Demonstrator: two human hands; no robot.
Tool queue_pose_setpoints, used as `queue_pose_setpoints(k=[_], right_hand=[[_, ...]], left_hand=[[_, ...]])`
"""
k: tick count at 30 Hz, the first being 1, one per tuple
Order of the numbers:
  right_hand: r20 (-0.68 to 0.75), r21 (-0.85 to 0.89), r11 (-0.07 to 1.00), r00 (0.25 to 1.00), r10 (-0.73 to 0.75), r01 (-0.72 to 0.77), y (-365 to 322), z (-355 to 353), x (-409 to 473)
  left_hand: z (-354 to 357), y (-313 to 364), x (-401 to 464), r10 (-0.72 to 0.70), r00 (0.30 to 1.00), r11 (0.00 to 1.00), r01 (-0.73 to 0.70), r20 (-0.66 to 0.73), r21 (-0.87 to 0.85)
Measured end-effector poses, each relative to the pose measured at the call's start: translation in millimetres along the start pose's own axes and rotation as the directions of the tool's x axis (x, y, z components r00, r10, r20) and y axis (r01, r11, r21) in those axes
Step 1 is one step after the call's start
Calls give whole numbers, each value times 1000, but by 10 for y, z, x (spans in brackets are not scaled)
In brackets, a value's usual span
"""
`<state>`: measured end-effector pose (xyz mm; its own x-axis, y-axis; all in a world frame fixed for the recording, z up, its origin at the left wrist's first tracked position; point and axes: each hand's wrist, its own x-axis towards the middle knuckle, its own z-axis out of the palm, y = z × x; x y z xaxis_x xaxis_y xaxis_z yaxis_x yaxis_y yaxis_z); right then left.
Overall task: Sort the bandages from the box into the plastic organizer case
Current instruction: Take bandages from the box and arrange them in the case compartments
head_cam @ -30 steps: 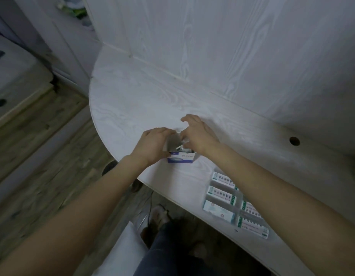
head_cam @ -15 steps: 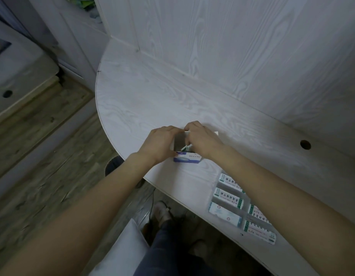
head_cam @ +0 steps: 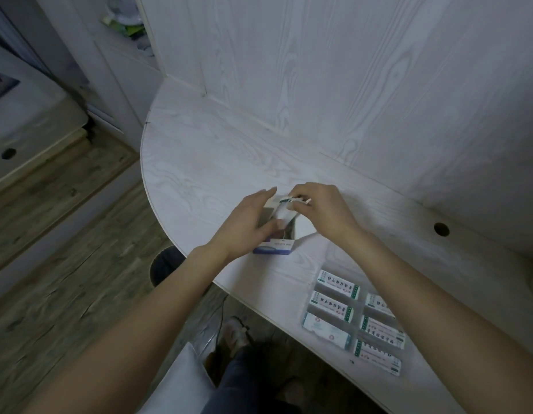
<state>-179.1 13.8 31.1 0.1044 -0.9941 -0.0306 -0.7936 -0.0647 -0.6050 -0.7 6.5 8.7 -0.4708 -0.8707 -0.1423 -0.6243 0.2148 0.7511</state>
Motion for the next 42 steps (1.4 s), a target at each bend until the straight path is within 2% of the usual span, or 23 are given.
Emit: queue_pose_setpoints(k=[2, 4, 5, 7, 11, 14, 18, 24, 30, 35, 39, 42], right_hand=[[-65, 275, 959, 994, 85, -64, -46, -115, -83], [-36, 580, 807, 987, 159, -109, -93, -250, -187], [-13, 673, 730, 985, 174, -120, -105, -313, -245], [3, 749, 649, 980, 197, -133, -108, -431, -404], [-4, 808, 569, 964, 267, -154, -21, -535, -746], [-75, 758, 625, 925, 372, -189, 57, -575, -980], [-94, 748, 632, 909, 406, -204, 216, -588, -1256], [-60, 771, 578, 874, 482, -266, 405, -515, -1643], [-86, 821, 513, 835, 543, -249, 496, -437, -1875], [-91, 829, 497, 816, 571, -256, 560, -417, -1931], [-56, 901, 375, 801, 597, -217, 623, -431, -2005], [-2, 952, 255, 827, 562, -171, 685, -478, -2094]], left_hand=[[-21, 206, -7, -46, 998, 978, 56, 53, -200], [-43, 399, -24, -57, 993, 942, 88, 104, -323], [-56, 479, -46, -49, 989, 913, 102, 141, -395], [-39, 622, -113, -11, 977, 838, 126, 214, -530], [156, 829, -259, -10, 977, 757, 146, 212, -637], [393, 987, -358, -30, 979, 713, 161, 200, -683], [631, 1102, -442, -75, 970, 626, 226, 231, -746], [878, 1141, -542, -156, 979, 688, 200, 128, -698], [1052, 1200, -568, -157, 987, 713, 145, 46, -686], [1150, 1257, -573, -137, 987, 706, 155, 81, -691], [1198, 1261, -579, -182, 979, 687, 196, 96, -699], [1206, 1250, -587, -217, 969, 686, 240, 121, -687]])
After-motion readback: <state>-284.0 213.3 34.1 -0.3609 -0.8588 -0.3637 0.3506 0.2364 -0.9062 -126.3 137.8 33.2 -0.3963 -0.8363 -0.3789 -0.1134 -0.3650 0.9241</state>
